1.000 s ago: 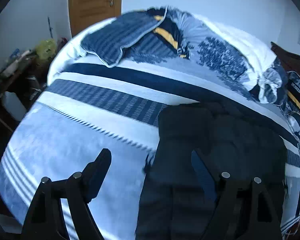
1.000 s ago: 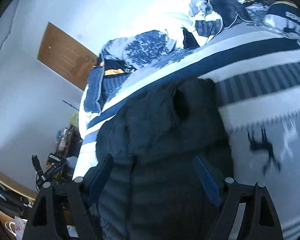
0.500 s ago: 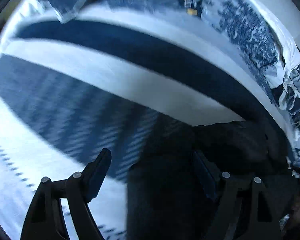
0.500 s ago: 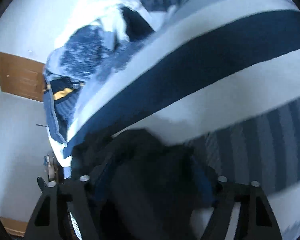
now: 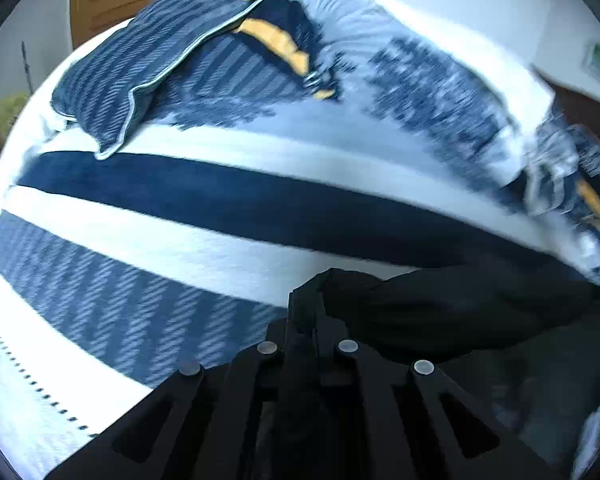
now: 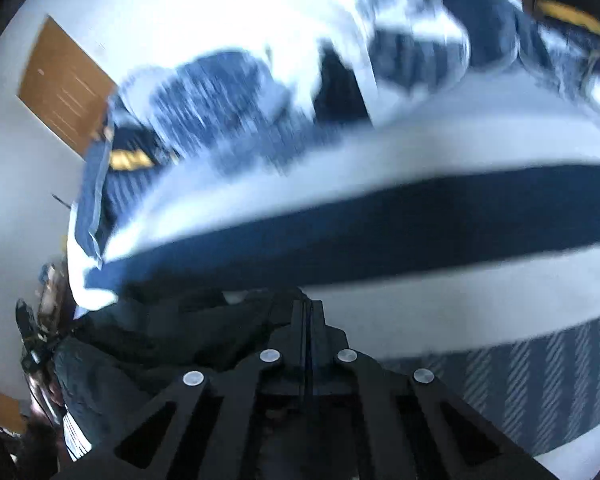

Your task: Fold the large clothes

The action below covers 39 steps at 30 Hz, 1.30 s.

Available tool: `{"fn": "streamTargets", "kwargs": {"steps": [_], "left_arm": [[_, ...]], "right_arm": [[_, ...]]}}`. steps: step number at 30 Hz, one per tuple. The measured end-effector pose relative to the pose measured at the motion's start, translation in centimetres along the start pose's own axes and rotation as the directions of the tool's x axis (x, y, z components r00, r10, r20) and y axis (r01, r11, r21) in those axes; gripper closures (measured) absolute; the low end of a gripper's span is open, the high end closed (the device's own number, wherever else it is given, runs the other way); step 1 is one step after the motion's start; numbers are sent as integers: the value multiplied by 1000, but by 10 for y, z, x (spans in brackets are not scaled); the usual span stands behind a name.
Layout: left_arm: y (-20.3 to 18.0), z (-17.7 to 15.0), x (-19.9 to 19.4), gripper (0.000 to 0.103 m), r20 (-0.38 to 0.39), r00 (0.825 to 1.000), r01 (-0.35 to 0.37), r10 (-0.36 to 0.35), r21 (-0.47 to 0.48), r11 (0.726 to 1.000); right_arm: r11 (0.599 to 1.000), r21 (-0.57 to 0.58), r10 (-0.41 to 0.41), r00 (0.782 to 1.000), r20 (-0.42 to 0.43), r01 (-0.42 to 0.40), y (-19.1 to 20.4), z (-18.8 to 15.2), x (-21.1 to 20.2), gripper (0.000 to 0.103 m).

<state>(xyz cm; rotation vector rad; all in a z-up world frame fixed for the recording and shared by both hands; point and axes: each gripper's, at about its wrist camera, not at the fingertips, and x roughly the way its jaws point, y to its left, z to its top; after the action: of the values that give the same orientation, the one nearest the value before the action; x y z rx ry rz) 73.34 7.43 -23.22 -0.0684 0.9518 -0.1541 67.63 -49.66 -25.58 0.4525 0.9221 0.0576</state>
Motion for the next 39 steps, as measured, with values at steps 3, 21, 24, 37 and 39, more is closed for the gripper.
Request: {"fn": "streamTargets", "kwargs": {"steps": [3,21,24,37,39], "left_arm": [[-8,5,-2,100,26,1000,-9,9,0,1000],[50,-33,-70,23,88,982,-154,168,-150,977],[34,-81,-140,23,165,975,-136,150,-94,986],[-4,-301,-291,15,148,986,-43,74,-205,978],[-1,-323,-285,15,90,993,-51,72,-215,975]], "right_arm": [[998,-10,-58,998,-40,57,9,5,19,102],[984,116,-136,990,19,133,-22,-59,-32,28],[989,50,-146,983,114,141,-1,-119,-105,25],[994,96,39,995,92,-48,71,-334,-265,23],[998,53,10,998,60,-13,74,-358,-265,23]]}}
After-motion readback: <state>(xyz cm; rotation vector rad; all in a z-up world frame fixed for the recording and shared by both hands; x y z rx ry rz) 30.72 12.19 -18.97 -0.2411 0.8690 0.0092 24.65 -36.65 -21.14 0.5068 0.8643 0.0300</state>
